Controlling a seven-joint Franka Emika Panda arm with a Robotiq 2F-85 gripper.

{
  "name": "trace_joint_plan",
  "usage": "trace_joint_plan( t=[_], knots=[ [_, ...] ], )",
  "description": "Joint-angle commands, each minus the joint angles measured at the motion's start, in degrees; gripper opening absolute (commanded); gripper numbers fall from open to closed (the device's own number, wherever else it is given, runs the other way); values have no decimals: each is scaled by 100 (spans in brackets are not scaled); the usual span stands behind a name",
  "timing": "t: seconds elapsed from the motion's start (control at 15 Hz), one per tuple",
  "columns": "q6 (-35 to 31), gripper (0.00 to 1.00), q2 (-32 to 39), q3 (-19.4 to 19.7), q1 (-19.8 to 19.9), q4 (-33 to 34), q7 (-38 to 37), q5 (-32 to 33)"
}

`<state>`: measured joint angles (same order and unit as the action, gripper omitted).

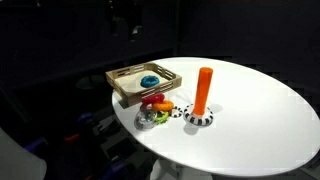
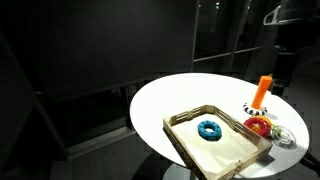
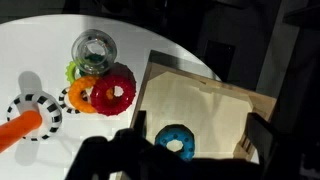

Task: Put the red ring on the table

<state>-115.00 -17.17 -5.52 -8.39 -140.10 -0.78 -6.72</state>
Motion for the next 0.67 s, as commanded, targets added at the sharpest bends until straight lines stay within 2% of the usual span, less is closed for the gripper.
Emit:
trace_joint_plan(
  t=[0.0,0.27,0.6],
  knots=[
    [9,100,0,-37,38,7,8,-11],
    [9,100,0,-37,38,8,8,-11],
    [-220,100,93,-19,247,146,-308,289]
  ],
)
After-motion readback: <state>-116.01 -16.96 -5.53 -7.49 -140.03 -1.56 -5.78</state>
